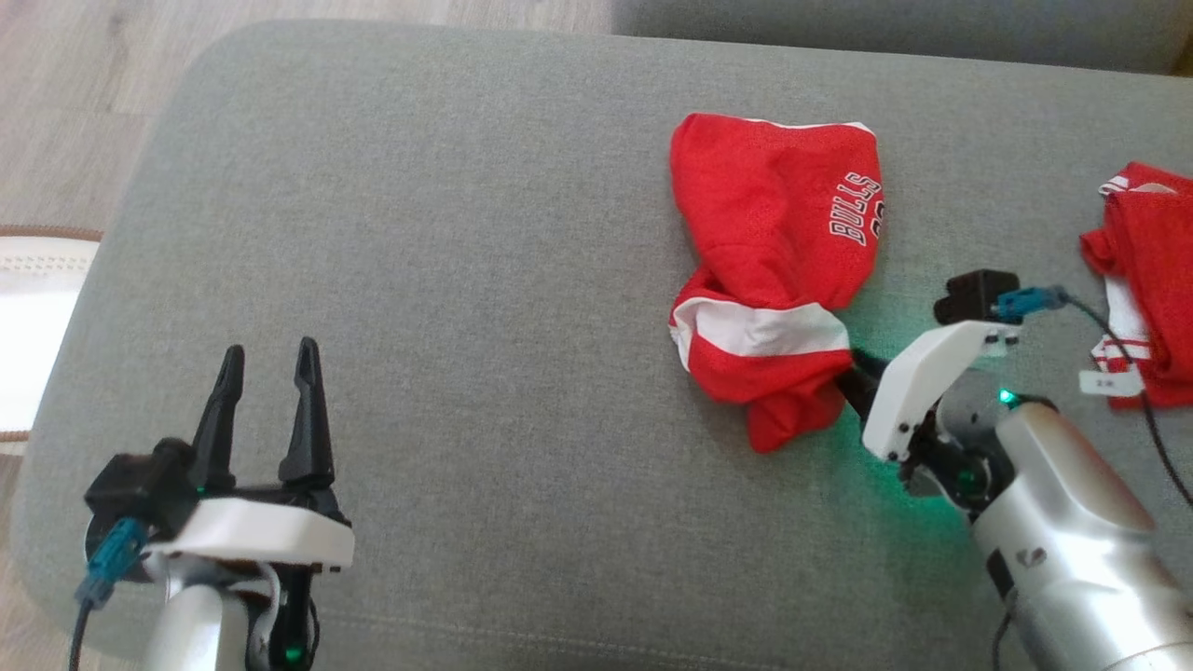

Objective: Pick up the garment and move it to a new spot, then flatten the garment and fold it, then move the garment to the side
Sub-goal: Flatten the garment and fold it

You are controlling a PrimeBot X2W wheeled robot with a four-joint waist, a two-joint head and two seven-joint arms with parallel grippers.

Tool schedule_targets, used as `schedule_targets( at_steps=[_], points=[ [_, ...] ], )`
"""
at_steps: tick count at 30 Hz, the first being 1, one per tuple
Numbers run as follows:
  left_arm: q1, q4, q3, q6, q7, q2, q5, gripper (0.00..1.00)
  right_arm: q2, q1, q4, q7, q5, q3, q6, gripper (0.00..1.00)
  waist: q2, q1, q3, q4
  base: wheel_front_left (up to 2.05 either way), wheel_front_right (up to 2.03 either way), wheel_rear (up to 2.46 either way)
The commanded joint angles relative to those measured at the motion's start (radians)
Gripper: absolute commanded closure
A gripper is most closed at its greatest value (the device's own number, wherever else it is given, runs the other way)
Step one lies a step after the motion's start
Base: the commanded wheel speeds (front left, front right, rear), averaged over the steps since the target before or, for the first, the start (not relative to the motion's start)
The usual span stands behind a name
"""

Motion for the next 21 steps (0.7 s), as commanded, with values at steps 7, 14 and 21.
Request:
schedule_targets(
  at_steps=[7,14,21],
  points=[
    [-0.040,-0.026,0.064,-0.014,-0.012,0.000,0.017,0.00,-0.003,0.023,-0.037,-0.112,-0.013,0.059,-0.001,1.00,0.0000,0.0000,-0.011,-0.039,0.00,0.00,0.00],
    [-0.031,-0.024,0.077,-0.019,-0.012,-0.004,0.023,0.00,-0.049,0.000,-0.076,-0.238,-0.044,0.072,-0.001,1.00,0.0000,0.0000,-0.034,-0.088,0.00,0.00,0.00],
    [-0.014,-0.021,0.091,-0.022,-0.012,-0.008,0.027,0.00,-0.134,0.005,-0.159,-0.286,-0.106,0.070,-0.001,1.00,0.0000,0.0000,-0.058,-0.153,0.00,0.00,0.00]
  ],
)
